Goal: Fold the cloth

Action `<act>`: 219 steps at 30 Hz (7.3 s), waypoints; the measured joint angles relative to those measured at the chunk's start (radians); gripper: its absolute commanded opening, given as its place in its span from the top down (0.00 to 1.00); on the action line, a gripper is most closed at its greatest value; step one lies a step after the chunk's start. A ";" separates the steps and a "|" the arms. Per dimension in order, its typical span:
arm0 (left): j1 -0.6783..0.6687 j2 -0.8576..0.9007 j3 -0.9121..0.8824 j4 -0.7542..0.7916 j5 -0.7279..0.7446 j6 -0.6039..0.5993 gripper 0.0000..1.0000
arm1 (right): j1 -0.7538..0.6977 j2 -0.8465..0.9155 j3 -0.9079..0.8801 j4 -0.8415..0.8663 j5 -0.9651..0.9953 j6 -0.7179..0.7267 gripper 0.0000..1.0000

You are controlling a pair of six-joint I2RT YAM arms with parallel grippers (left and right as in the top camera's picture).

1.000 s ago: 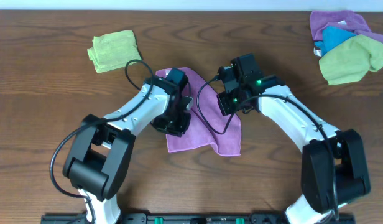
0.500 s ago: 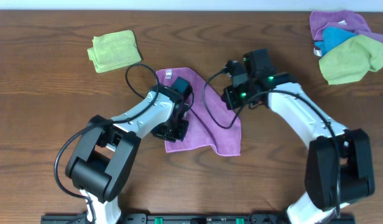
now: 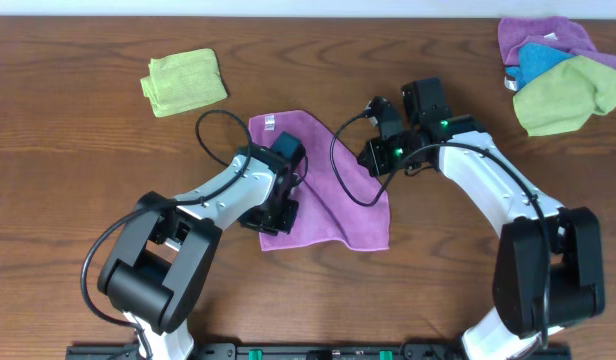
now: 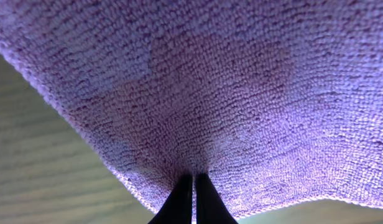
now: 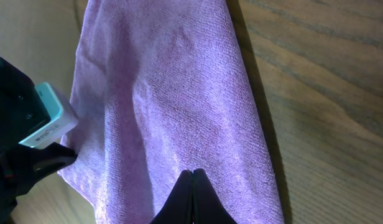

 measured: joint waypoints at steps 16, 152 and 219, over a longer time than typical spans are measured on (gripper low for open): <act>0.042 0.000 -0.020 -0.103 -0.131 -0.068 0.94 | 0.000 0.000 0.000 -0.030 0.023 0.000 0.99; -0.003 -0.298 -0.359 0.084 -0.191 -0.422 0.94 | -0.092 0.092 -0.188 -0.046 -0.320 -0.016 0.56; -0.003 -0.298 -0.359 0.090 -0.190 -0.418 0.94 | -0.030 0.203 -0.190 0.406 -0.475 0.328 0.52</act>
